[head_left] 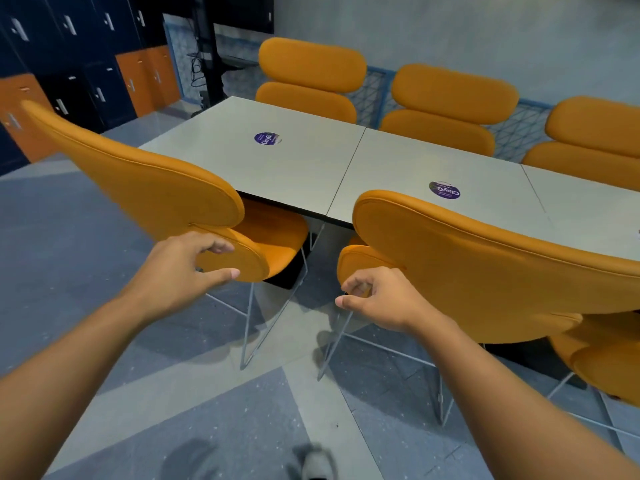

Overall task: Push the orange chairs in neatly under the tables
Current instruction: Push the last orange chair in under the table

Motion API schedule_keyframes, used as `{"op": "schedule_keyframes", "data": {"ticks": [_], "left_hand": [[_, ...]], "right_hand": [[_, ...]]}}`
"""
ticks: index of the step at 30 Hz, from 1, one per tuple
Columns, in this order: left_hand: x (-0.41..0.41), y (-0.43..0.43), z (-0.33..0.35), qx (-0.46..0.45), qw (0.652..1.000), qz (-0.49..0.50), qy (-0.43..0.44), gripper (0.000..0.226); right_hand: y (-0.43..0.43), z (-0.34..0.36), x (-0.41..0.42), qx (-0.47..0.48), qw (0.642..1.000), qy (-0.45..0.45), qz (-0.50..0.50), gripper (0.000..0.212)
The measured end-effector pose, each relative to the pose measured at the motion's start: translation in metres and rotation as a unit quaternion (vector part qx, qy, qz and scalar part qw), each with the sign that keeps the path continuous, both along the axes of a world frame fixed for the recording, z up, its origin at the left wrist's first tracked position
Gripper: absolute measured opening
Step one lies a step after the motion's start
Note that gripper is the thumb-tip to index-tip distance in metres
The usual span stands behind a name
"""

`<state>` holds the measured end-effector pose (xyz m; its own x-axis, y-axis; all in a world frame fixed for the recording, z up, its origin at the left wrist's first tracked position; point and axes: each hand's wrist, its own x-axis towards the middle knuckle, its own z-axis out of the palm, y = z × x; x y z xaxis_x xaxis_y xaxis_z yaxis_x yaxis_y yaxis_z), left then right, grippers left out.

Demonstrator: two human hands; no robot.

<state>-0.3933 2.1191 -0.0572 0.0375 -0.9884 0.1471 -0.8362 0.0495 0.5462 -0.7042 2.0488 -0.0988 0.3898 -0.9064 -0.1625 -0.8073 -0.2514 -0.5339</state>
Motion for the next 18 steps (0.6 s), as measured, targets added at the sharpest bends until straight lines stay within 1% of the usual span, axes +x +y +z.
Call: {"op": "schedule_keyframes", "data": {"ticks": [6, 11, 15, 18], "left_hand": [[0.053, -0.019, 0.006, -0.002, 1.000, 0.027, 0.002, 0.041], [0.107, -0.060, 0.012, -0.004, 0.998, 0.056, -0.016, 0.044], [0.141, -0.094, 0.020, -0.028, 0.997, 0.069, -0.031, 0.047], [0.171, -0.129, 0.025, -0.034, 0.995, 0.078, -0.045, 0.053]], "right_hand": [[-0.028, 0.004, 0.053, -0.017, 1.000, -0.020, 0.010, 0.036], [-0.074, 0.001, 0.104, -0.014, 0.999, -0.042, 0.014, 0.033], [-0.115, -0.001, 0.133, -0.026, 0.997, -0.065, -0.017, 0.043], [-0.150, 0.002, 0.159, -0.033, 0.993, -0.105, -0.044, 0.050]]}}
